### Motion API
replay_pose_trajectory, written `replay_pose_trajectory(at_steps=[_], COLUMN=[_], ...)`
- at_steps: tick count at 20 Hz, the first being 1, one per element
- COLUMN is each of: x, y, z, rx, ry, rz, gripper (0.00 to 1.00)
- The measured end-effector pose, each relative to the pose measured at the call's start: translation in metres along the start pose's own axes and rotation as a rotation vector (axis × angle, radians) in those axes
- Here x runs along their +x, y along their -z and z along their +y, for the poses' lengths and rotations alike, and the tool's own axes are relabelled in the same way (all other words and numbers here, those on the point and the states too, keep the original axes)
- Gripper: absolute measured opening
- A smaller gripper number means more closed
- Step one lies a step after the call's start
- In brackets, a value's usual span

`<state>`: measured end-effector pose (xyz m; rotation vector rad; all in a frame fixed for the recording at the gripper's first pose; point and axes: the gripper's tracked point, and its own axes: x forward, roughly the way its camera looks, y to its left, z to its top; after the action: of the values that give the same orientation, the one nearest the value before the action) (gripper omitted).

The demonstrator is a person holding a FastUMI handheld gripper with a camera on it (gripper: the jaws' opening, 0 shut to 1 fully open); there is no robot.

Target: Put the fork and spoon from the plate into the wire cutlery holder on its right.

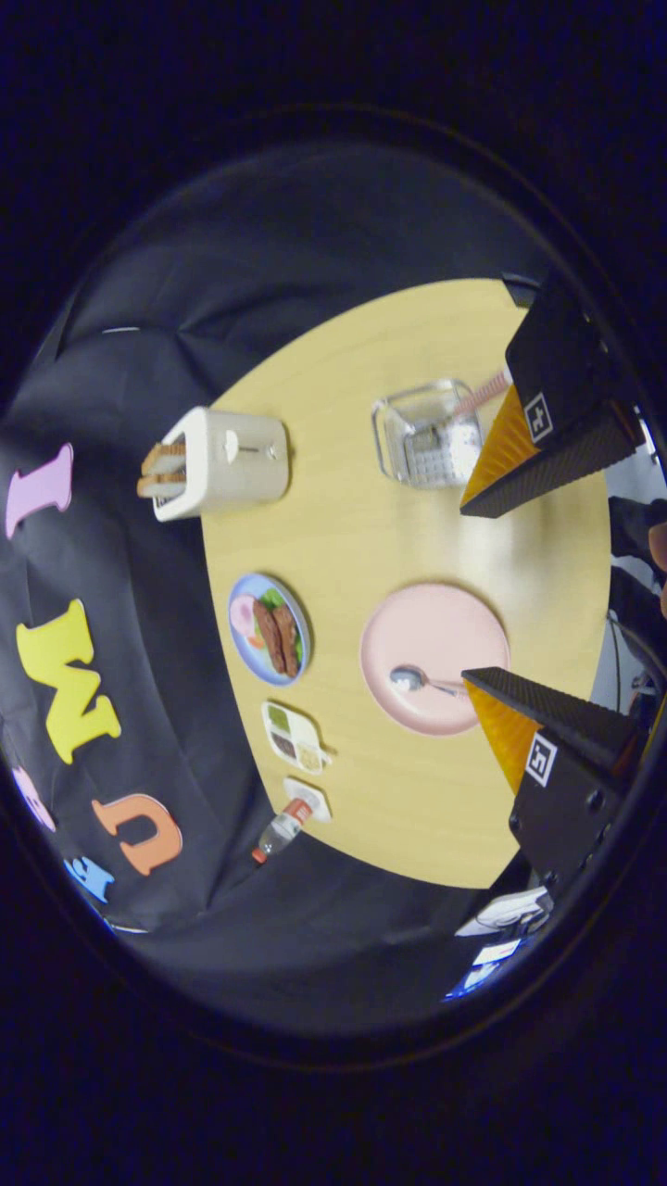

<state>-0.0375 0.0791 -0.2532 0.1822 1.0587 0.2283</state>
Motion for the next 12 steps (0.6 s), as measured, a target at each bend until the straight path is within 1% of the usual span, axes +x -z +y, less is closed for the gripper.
replay_pose_trajectory(at_steps=[3, 6, 10, 12], x=[0.032, 0.063, 0.100, 0.113], y=[0.021, 0.039, 0.057, 0.059], z=[0.051, 0.077, 0.093, 0.092], rx=[0.023, 0.021, 0.014, -0.006], ry=[-0.047, -0.041, 0.001, 0.039], rz=[0.089, 0.148, 0.206, 0.222], gripper=[0.97, 0.96, 0.83, 0.69])
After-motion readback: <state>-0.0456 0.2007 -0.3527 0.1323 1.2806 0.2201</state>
